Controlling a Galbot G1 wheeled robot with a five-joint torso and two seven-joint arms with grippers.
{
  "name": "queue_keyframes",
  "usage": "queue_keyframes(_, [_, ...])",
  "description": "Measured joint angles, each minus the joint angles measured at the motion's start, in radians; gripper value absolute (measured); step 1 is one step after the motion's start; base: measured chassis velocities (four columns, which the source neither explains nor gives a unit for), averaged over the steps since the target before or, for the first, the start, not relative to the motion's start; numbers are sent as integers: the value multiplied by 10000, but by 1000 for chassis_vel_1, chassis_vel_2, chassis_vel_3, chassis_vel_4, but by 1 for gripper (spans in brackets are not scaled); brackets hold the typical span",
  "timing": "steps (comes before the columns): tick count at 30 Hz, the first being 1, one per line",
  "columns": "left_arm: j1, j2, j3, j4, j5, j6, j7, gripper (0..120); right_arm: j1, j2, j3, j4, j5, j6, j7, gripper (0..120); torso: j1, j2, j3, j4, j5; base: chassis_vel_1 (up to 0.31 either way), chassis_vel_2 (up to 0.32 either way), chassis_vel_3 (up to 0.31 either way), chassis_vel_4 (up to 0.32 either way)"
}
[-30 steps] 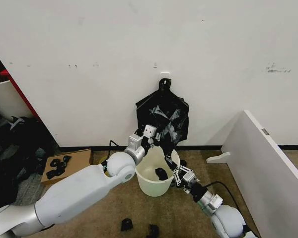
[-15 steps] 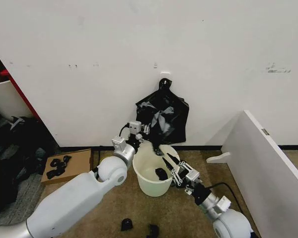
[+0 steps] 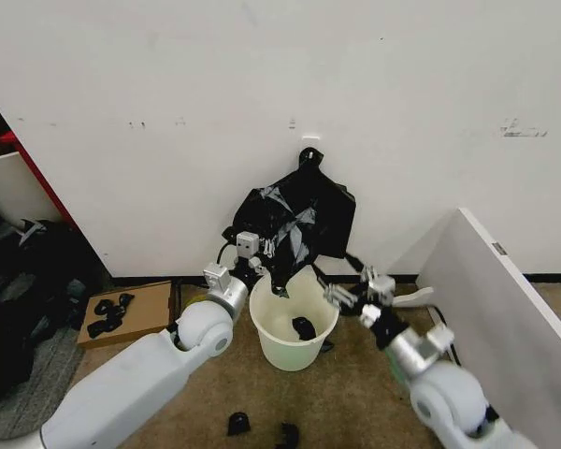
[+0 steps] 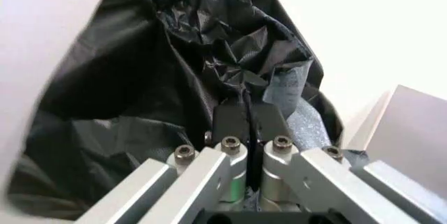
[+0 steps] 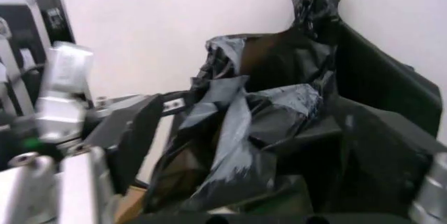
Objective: Place the garbage bag over the trash bin.
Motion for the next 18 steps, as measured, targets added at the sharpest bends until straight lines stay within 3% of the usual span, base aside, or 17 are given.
queue_keyframes(5, [71,62,-87,17,12,-1,11,0,1502,-157,-945,-665,98,-771,328,100,0,0,1,3,-1,0,0,0,0])
queue_keyframes(11, [189,67,-178,17,44,0,28,0,2211,-6,-1621,-1269,61,-947,419,100,1,0,1,0,0,0,0,0,0])
queue_keyframes(15, [277,63,-195,19,82,2,36,0,2407,88,-1801,-1413,48,-988,419,98,1,0,0,0,-1,0,0,0,0])
queue_keyframes(18, [308,69,-196,29,106,3,48,0,2591,114,-1949,-1585,45,-1002,422,89,1,0,1,-1,-1,0,0,0,0])
